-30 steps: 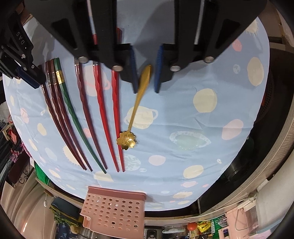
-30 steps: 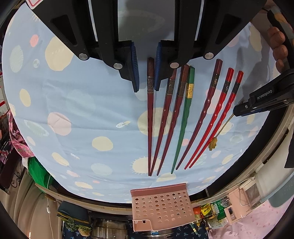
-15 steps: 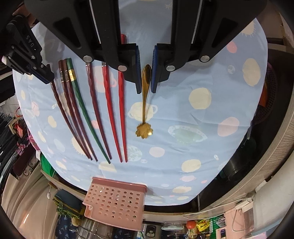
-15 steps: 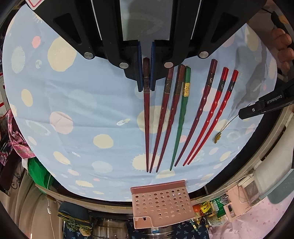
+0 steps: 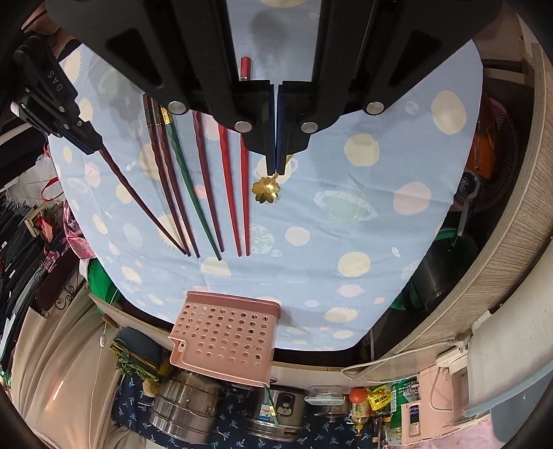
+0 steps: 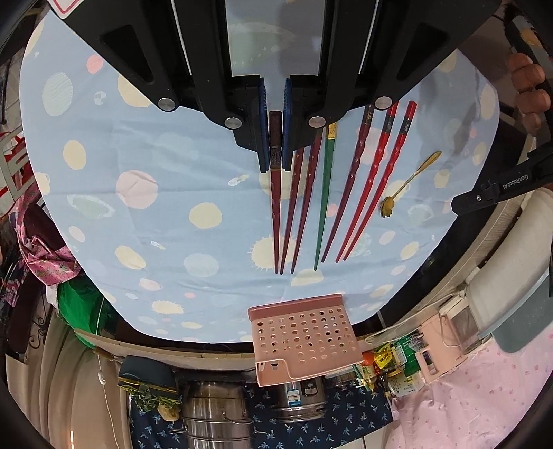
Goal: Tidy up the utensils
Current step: 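Grasp the gold spoon by its handle with the left tool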
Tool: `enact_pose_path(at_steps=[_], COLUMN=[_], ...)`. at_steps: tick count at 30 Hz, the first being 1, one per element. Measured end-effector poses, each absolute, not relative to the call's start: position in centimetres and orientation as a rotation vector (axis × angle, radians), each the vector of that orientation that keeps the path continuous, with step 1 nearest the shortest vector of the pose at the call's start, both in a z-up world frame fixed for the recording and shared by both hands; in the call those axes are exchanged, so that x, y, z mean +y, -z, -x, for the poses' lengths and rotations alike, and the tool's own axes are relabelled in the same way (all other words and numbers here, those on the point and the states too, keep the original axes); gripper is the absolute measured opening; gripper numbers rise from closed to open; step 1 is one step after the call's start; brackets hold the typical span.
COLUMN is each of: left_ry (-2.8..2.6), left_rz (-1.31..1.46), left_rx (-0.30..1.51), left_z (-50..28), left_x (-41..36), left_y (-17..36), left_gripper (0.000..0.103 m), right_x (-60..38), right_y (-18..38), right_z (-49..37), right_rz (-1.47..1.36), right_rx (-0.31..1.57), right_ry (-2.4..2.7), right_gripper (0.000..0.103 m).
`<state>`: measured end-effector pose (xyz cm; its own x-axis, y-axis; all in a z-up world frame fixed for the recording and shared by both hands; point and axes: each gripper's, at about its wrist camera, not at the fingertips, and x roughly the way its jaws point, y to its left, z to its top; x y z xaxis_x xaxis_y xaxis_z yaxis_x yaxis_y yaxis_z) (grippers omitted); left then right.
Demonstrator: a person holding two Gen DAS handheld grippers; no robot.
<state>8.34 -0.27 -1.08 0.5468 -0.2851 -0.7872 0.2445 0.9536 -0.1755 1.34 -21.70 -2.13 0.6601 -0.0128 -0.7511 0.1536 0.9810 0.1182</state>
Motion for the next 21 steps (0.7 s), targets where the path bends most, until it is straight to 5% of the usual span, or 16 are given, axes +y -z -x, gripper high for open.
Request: enact_pose_path(at_steps=[3,6,7,17,21], left_ry=[0.306,0.276,0.253,0.254,0.277], left_rz=[0.071,0.067,0.062,0.006,-0.019], left_rx=[0.983,1.021,1.022,0.996,0.992], left_z=[-8.5,-8.6,-8.5,-8.2,-7.8], left_x=[0.1,0.7,1.0,1.4,1.0], left_y=[2.3,4.7,5.5,8.2,8.2], left_gripper=[0.004,0.039,0.043,0.042,0.015], right_x=[-21.8,-21.8,-21.7,-21.4,-21.4], right_y=[2.2,2.8,3.0,3.7,3.8], right_z=[-1.3,-1.3,-1.3,-1.4,-1.5], right_rz=[-0.177,-0.181,-0.182,-0.180,-0.182], right_rx=[0.844,0.858,0.864,0.881,0.886], right_ry=[0.091,0.090,0.090,0.089,0.090], right_gripper=[0.007,0.007,0.007,0.007,0.007])
